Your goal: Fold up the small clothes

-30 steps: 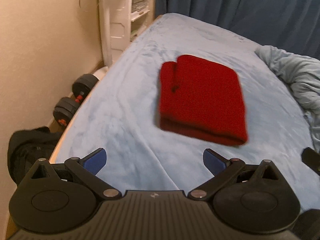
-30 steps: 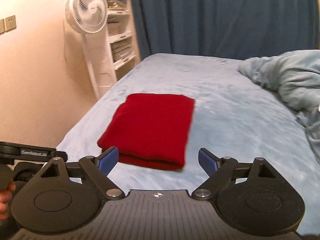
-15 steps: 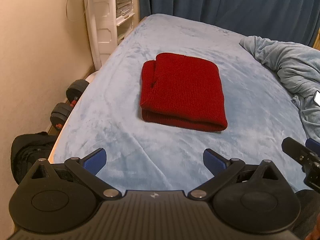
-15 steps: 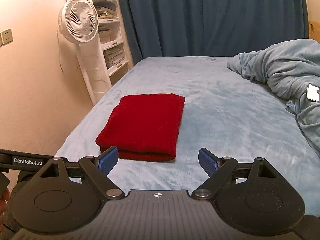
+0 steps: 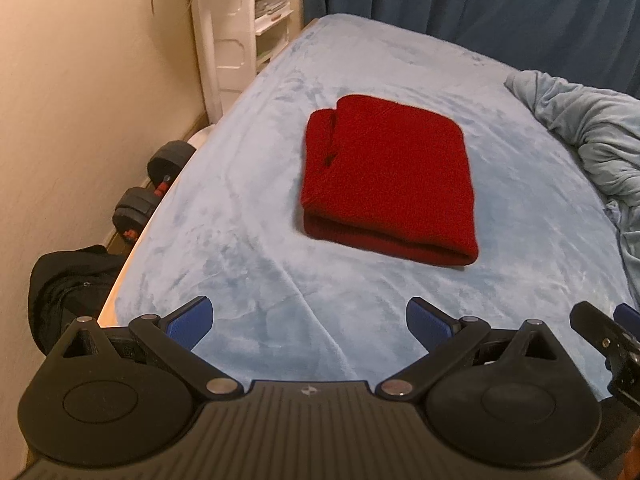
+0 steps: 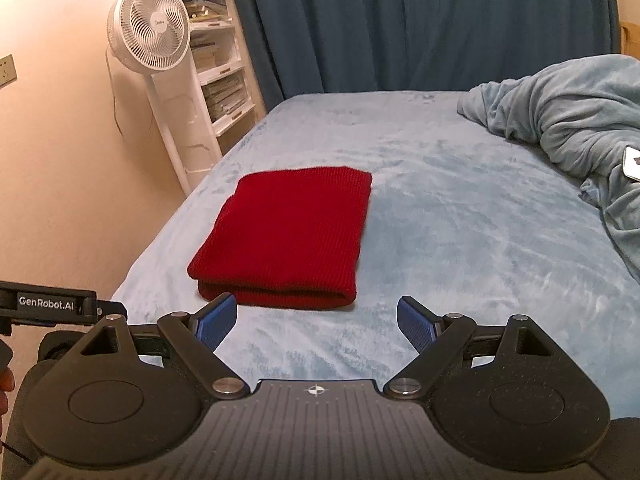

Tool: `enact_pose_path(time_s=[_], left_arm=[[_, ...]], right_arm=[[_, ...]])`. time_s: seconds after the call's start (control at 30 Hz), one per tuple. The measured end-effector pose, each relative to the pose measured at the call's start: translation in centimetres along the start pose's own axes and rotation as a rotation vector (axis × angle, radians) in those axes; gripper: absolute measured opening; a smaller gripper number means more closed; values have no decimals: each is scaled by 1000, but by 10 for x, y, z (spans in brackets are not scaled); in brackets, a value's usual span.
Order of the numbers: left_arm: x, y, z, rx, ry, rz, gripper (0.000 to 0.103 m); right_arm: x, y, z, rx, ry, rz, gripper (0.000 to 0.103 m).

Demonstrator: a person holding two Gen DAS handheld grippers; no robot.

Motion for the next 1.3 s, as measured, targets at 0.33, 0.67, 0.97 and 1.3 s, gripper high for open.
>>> enact_pose_path(time_s=[0.33,0.67,0.97,1.3], left_arm=[[3,44,20,-92,-116,-35,103],[20,139,54,-204,-381,-120,103],[27,225,60,-417,-684,-201,103],[19,265,54,-503,-828,-242,96]], right_arm=[[20,40,5,-67,22,-5,88],[88,126,99,-65,61,100,94],[154,320,204,-238,89,157,94],[171,484,206,-495,203,85,94]])
Point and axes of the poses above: each gripper's, at about its wrist camera, not at the fingertips, and y roughly the way its jaws point, x to its right, z to its top, the point moved 5 cm from there along y, roughly the way its jaws point, and after that the axes turned 10 degrees about z, right-handed, at the moved point
